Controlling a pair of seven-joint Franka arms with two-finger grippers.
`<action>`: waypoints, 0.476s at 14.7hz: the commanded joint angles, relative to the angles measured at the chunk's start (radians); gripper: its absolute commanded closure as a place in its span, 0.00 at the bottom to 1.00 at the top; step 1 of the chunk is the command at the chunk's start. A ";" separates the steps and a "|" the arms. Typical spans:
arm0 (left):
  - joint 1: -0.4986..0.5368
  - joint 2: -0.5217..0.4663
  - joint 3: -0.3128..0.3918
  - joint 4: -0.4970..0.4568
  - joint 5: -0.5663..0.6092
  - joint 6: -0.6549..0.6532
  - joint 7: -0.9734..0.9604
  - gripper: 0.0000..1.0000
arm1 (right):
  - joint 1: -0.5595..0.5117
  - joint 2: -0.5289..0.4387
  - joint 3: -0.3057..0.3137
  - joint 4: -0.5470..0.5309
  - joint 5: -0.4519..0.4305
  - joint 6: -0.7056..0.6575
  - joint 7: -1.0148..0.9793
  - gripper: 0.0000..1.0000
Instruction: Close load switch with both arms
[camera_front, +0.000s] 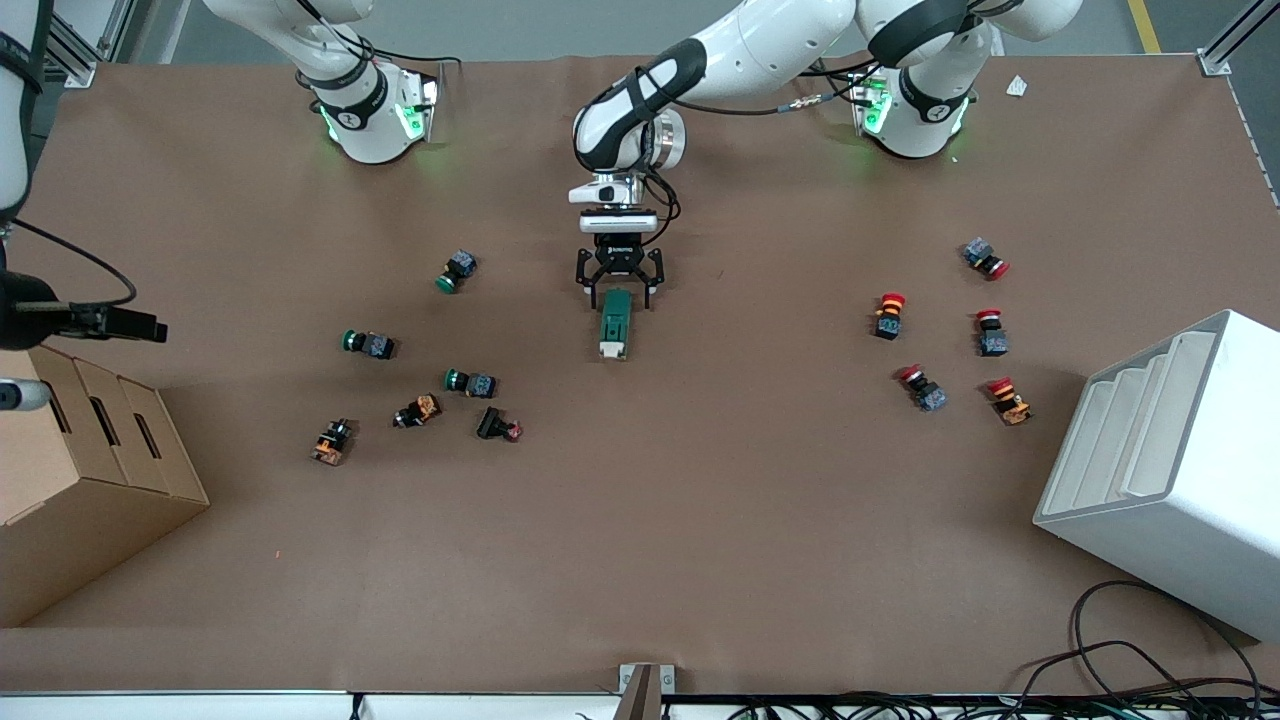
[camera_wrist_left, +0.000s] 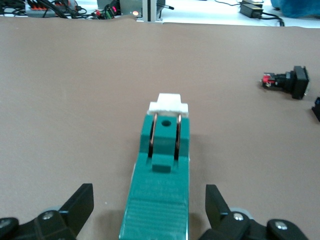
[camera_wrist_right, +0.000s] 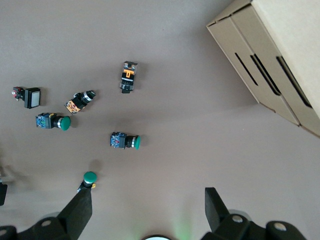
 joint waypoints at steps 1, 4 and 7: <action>0.005 -0.076 -0.020 0.027 -0.171 0.001 0.101 0.01 | 0.032 -0.080 -0.002 -0.075 -0.028 0.005 0.046 0.00; 0.026 -0.168 -0.023 0.022 -0.288 0.008 0.181 0.01 | 0.069 -0.175 -0.048 -0.169 -0.028 0.020 0.046 0.00; 0.058 -0.224 -0.032 0.022 -0.343 0.027 0.225 0.01 | 0.111 -0.279 -0.071 -0.277 -0.028 0.068 0.044 0.00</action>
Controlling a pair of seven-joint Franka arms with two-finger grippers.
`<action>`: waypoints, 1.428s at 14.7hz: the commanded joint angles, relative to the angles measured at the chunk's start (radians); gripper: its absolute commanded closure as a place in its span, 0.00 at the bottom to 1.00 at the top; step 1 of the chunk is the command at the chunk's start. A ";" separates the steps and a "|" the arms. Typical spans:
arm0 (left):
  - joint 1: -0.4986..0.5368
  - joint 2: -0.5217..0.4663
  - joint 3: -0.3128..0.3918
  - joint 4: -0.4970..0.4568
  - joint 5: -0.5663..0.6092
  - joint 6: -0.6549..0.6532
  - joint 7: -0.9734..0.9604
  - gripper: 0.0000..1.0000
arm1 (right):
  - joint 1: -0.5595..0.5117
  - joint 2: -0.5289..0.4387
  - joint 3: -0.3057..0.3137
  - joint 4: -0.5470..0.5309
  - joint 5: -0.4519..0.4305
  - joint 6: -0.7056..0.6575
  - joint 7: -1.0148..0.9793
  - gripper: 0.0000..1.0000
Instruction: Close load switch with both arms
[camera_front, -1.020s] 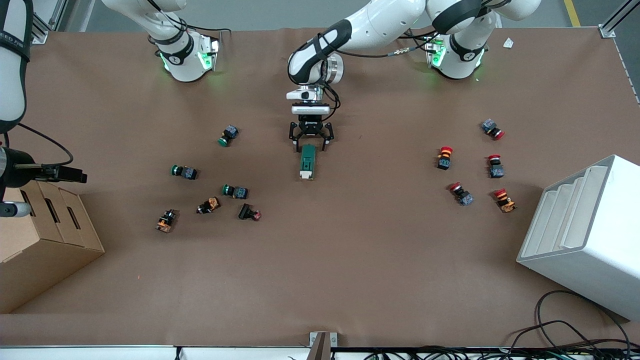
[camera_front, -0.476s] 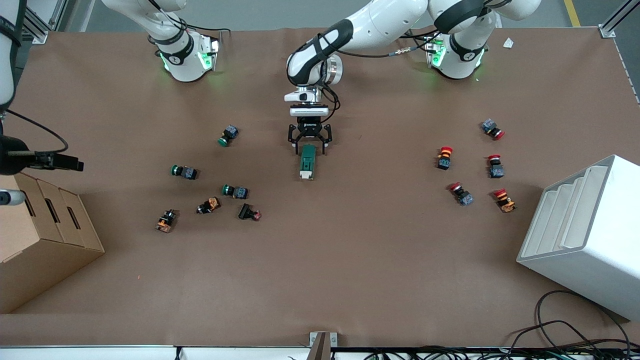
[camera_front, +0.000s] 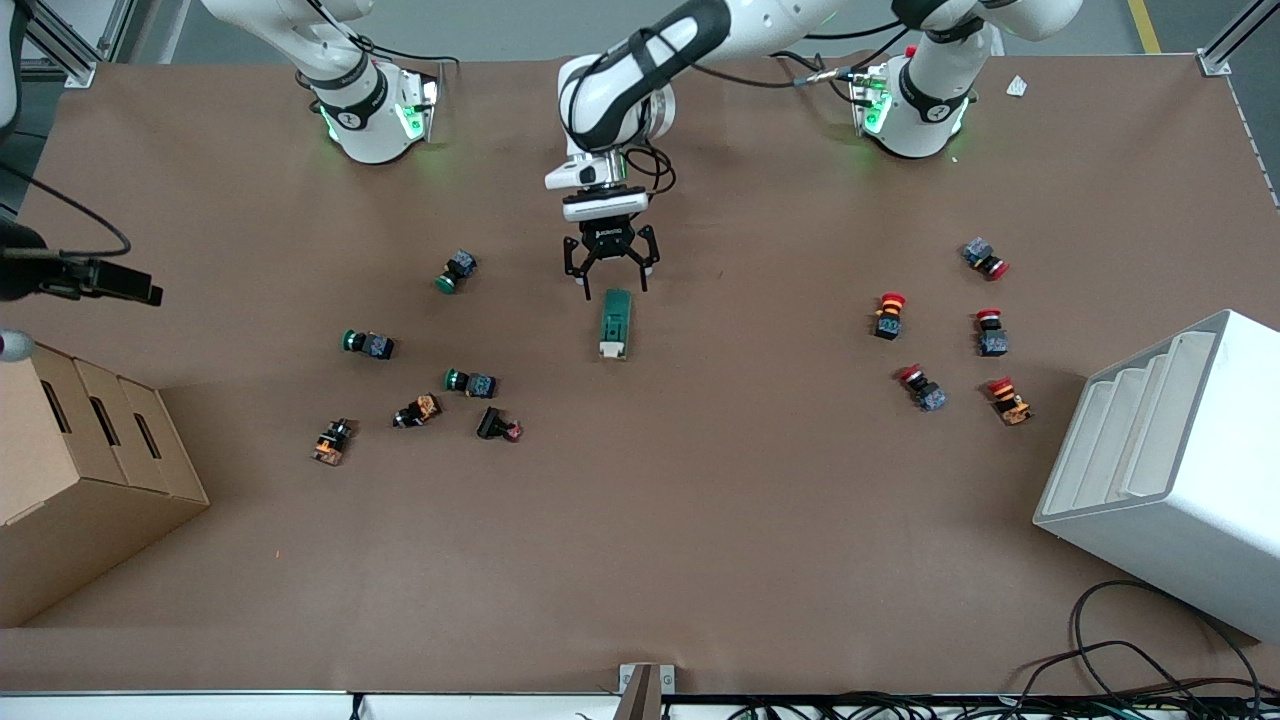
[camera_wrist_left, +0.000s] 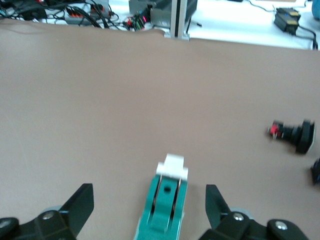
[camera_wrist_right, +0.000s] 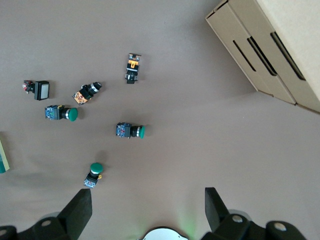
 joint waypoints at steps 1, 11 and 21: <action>0.037 -0.069 -0.015 -0.024 -0.087 0.029 0.081 0.01 | 0.057 -0.143 -0.041 -0.155 -0.022 0.059 0.013 0.00; 0.363 -0.378 -0.044 0.086 -0.721 0.090 0.878 0.00 | 0.048 -0.239 -0.047 -0.166 -0.060 0.054 0.001 0.00; 0.823 -0.496 -0.043 0.382 -1.165 -0.286 1.917 0.00 | 0.048 -0.234 -0.047 -0.166 -0.060 0.057 -0.001 0.00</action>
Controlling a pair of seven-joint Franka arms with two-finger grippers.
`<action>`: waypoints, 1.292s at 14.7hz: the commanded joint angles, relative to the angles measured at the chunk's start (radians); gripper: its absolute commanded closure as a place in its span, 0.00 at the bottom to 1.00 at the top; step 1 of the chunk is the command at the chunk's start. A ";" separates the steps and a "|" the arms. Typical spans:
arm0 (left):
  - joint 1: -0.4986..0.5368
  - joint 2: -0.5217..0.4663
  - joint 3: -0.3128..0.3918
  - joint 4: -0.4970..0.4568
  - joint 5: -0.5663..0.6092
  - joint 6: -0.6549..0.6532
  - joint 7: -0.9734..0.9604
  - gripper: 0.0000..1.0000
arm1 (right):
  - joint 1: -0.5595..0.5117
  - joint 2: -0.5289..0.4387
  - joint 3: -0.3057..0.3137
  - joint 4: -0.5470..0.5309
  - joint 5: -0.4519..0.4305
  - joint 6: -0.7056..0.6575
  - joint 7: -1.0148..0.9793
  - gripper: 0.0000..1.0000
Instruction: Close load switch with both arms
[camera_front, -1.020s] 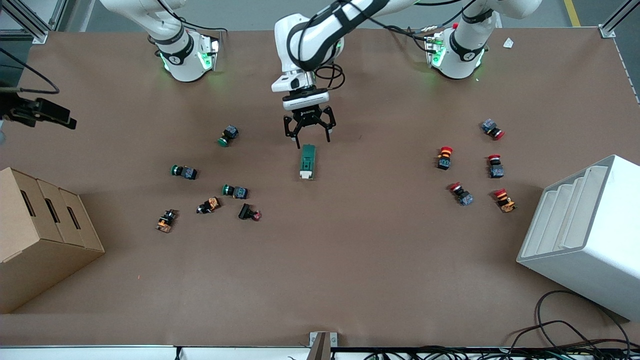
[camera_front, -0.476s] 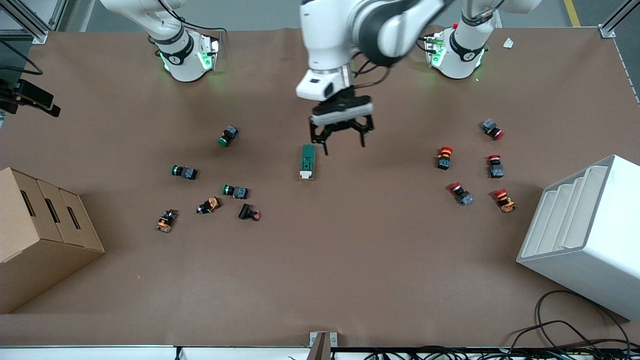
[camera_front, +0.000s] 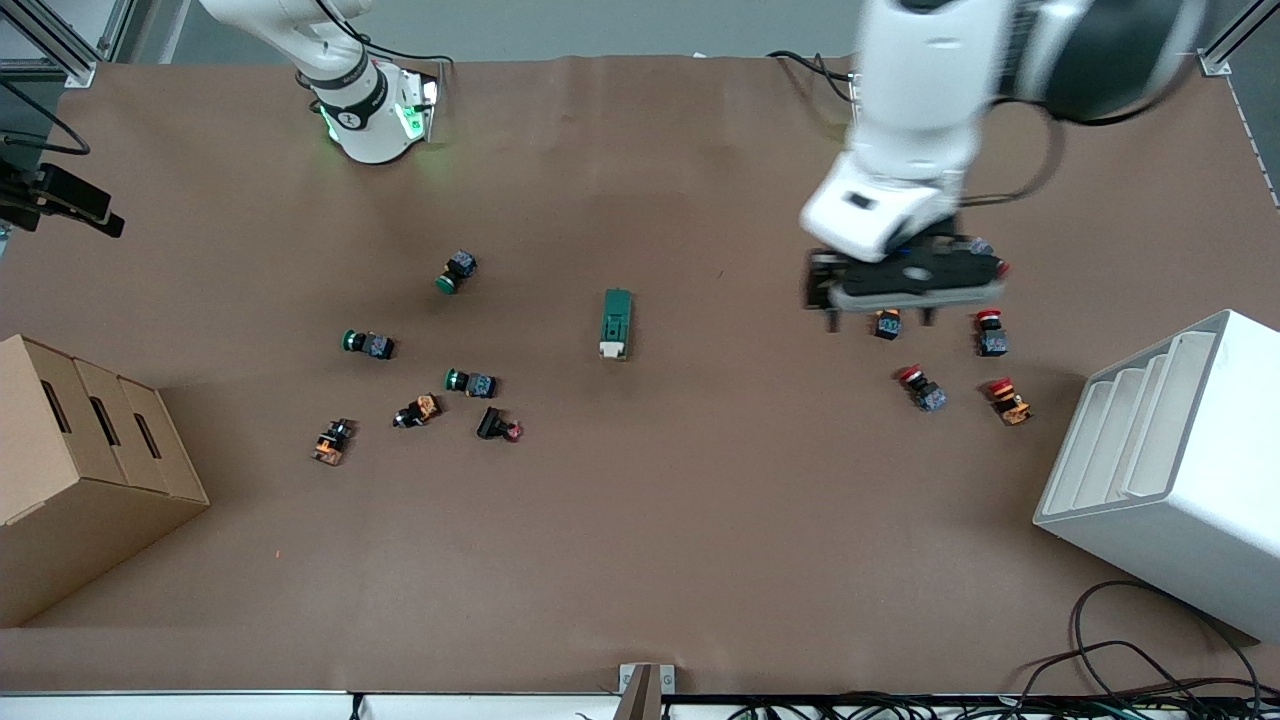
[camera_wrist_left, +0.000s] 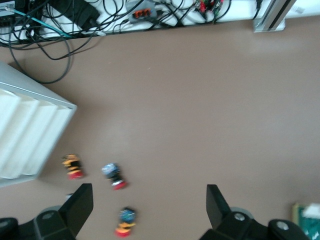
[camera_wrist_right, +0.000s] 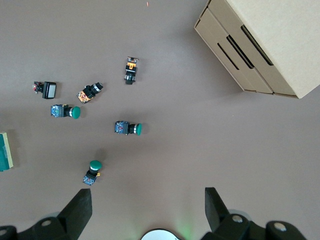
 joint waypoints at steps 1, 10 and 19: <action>0.130 -0.051 -0.011 0.032 -0.098 -0.067 0.204 0.00 | 0.009 -0.024 -0.001 -0.027 -0.023 0.011 0.000 0.00; 0.002 -0.307 0.409 -0.168 -0.341 -0.147 0.559 0.00 | 0.011 -0.024 -0.001 -0.029 -0.023 0.013 0.000 0.00; -0.006 -0.457 0.439 -0.345 -0.416 -0.151 0.518 0.00 | 0.012 -0.024 -0.001 -0.029 -0.023 0.013 0.000 0.00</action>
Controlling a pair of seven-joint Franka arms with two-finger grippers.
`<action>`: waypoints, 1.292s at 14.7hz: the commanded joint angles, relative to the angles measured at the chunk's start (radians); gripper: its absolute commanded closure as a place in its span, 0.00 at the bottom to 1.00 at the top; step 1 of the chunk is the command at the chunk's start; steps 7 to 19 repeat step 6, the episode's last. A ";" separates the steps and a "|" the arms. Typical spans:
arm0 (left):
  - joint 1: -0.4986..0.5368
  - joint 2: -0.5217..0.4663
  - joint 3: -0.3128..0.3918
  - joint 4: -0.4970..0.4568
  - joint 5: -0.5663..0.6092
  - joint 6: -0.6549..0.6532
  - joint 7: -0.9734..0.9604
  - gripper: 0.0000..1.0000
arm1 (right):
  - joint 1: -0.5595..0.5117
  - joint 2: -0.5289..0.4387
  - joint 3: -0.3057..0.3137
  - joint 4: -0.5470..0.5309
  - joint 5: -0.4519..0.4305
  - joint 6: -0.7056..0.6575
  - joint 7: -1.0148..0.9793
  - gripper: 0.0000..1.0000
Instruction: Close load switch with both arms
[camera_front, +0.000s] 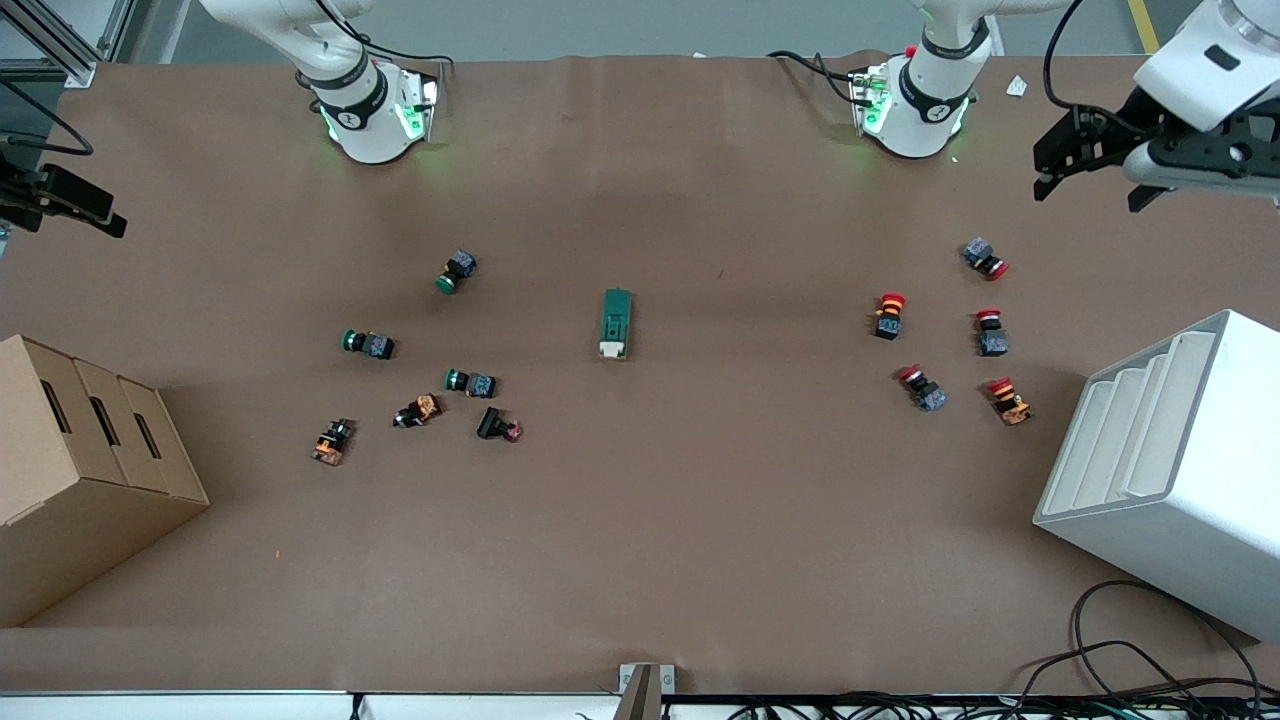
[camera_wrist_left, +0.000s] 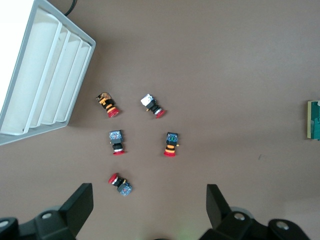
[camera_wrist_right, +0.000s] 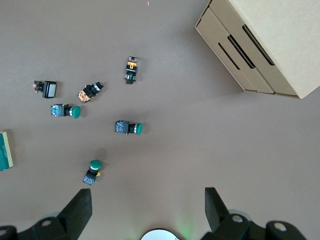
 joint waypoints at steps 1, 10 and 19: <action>-0.004 -0.022 0.012 -0.024 -0.012 0.005 -0.020 0.00 | 0.013 -0.024 -0.003 -0.026 -0.023 0.014 0.000 0.00; 0.001 0.050 0.012 0.050 0.011 0.000 -0.021 0.00 | 0.016 -0.024 -0.001 -0.026 -0.023 0.012 0.000 0.00; 0.001 0.050 0.012 0.050 0.011 0.000 -0.021 0.00 | 0.016 -0.024 -0.001 -0.026 -0.023 0.012 0.000 0.00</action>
